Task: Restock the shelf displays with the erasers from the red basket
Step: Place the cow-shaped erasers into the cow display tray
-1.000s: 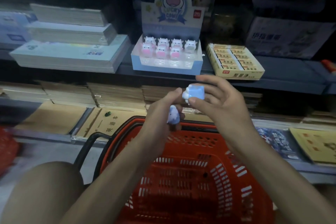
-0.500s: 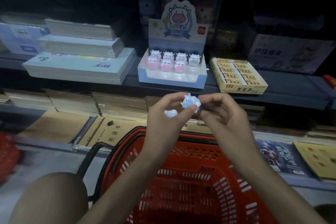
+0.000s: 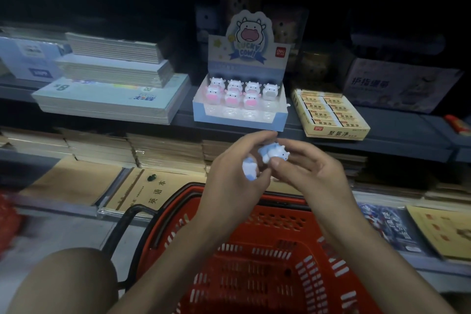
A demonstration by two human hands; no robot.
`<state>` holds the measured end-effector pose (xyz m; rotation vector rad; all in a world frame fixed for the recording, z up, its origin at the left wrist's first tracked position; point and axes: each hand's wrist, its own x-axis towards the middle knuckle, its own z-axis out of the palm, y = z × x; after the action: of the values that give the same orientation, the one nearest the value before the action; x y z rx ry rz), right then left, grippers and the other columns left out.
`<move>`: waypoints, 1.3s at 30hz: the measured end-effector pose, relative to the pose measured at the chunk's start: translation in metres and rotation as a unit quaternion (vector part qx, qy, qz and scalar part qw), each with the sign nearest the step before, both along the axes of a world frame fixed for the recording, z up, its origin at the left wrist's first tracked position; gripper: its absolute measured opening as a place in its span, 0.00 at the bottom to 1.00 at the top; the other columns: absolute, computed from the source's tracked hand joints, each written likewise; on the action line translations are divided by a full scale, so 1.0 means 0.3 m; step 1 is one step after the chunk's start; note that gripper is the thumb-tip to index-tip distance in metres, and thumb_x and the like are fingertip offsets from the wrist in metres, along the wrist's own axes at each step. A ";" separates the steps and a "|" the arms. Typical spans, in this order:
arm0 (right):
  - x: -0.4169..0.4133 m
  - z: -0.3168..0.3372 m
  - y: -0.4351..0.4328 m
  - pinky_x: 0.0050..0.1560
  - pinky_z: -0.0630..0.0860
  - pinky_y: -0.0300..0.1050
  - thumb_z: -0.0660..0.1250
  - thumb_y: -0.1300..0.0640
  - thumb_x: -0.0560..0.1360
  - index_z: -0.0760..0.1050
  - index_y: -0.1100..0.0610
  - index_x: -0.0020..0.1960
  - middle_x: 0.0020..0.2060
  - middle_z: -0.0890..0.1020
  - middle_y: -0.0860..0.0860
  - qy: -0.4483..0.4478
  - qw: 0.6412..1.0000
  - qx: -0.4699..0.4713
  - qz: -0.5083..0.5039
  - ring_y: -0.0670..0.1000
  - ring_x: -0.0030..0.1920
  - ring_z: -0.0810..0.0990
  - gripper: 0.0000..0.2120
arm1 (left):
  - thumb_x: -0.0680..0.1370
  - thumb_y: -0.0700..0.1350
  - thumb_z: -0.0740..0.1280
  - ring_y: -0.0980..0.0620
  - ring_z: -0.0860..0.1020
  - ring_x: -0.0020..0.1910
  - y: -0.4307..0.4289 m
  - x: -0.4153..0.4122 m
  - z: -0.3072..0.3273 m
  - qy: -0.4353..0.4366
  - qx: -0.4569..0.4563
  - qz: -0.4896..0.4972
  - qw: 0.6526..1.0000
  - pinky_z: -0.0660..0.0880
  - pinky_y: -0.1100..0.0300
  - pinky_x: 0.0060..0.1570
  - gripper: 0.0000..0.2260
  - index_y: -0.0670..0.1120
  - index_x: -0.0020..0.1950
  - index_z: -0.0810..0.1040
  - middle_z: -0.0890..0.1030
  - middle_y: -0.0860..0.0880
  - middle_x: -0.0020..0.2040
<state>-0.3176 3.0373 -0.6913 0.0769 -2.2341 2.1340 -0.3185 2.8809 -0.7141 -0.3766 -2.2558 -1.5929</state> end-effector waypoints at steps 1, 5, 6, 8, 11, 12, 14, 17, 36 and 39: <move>-0.002 0.010 0.001 0.55 0.84 0.48 0.75 0.62 0.76 0.83 0.52 0.60 0.51 0.88 0.51 0.006 1.000 -0.002 -0.008 0.52 0.51 0.88 0.13 | 0.76 0.37 0.75 0.64 0.78 0.45 -0.005 -0.005 0.003 0.004 -0.001 -0.006 1.000 0.72 0.71 0.52 0.24 0.55 0.69 0.79 0.82 0.62 0.54; -0.014 0.089 0.013 0.55 0.84 0.50 0.72 0.61 0.79 0.81 0.56 0.60 0.47 0.88 0.45 0.060 0.997 0.039 -0.038 0.50 0.47 0.89 0.11 | 0.79 0.39 0.72 0.63 0.78 0.56 -0.039 -0.041 0.014 0.038 -0.047 0.049 0.997 0.73 0.68 0.58 0.23 0.56 0.71 0.78 0.79 0.63 0.62; -0.019 0.119 0.015 0.55 0.84 0.50 0.71 0.61 0.79 0.81 0.55 0.60 0.47 0.88 0.44 0.075 0.995 0.054 -0.039 0.49 0.46 0.89 0.10 | 0.79 0.39 0.71 0.62 0.77 0.60 -0.050 -0.053 0.018 0.051 -0.078 0.067 0.993 0.74 0.65 0.60 0.23 0.56 0.72 0.78 0.77 0.62 0.65; -0.045 0.177 0.017 0.54 0.84 0.47 0.72 0.58 0.79 0.82 0.53 0.59 0.47 0.88 0.43 0.103 0.987 0.109 -0.051 0.47 0.44 0.88 0.09 | 0.81 0.41 0.69 0.61 0.76 0.62 -0.070 -0.074 0.022 0.067 -0.144 0.092 0.983 0.77 0.57 0.60 0.23 0.57 0.74 0.75 0.75 0.61 0.68; -0.132 0.242 0.011 0.51 0.83 0.51 0.73 0.52 0.78 0.83 0.48 0.58 0.45 0.86 0.44 0.143 0.955 0.253 -0.065 0.45 0.43 0.85 0.09 | 0.82 0.42 0.66 0.54 0.79 0.51 -0.090 -0.110 0.027 0.081 -0.251 0.120 0.957 0.78 0.52 0.44 0.24 0.58 0.77 0.71 0.71 0.59 0.72; -0.171 0.257 0.006 0.49 0.83 0.51 0.73 0.51 0.78 0.83 0.47 0.57 0.44 0.85 0.44 0.153 0.941 0.296 -0.066 0.45 0.42 0.84 0.09 | 0.82 0.42 0.65 0.53 0.79 0.47 -0.096 -0.123 0.029 0.081 -0.280 0.130 0.948 0.75 0.54 0.41 0.25 0.58 0.78 0.70 0.70 0.58 0.73; -0.260 0.275 -0.005 0.49 0.79 0.47 0.74 0.49 0.77 0.84 0.49 0.58 0.45 0.85 0.45 0.169 0.904 0.386 -0.077 0.47 0.44 0.82 0.11 | 0.82 0.43 0.64 0.52 0.78 0.45 -0.104 -0.147 0.031 0.060 -0.305 0.143 0.940 0.73 0.54 0.39 0.25 0.57 0.79 0.67 0.67 0.55 0.77; -0.391 0.285 -0.026 0.54 0.76 0.44 0.75 0.49 0.76 0.84 0.53 0.61 0.51 0.85 0.49 0.171 0.856 0.483 -0.067 0.50 0.53 0.81 0.15 | 0.82 0.41 0.63 0.50 0.79 0.46 -0.109 -0.173 0.028 0.023 -0.312 0.151 0.938 0.76 0.53 0.41 0.27 0.56 0.81 0.64 0.62 0.53 0.80; -0.557 0.226 -0.074 0.49 0.81 0.51 0.84 0.49 0.65 0.83 0.50 0.49 0.45 0.85 0.51 0.111 0.801 0.583 -0.074 0.55 0.48 0.82 0.16 | 0.80 0.37 0.63 0.47 0.79 0.49 -0.111 -0.221 0.021 -0.027 -0.350 0.155 0.923 0.72 0.53 0.42 0.27 0.57 0.77 0.67 0.66 0.53 0.77; -0.551 0.230 -0.081 0.49 0.80 0.50 0.84 0.50 0.64 0.80 0.49 0.45 0.46 0.85 0.51 0.105 0.794 0.594 -0.075 0.56 0.49 0.82 0.16 | 0.80 0.37 0.63 0.48 0.80 0.50 -0.110 -0.218 0.026 -0.030 -0.348 0.160 0.923 0.72 0.54 0.41 0.27 0.57 0.77 0.67 0.66 0.53 0.77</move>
<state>-0.4828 3.0132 -0.6223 0.1554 -2.8513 0.3319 -0.3837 2.8480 -0.7065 -0.1130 -2.7037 -0.6137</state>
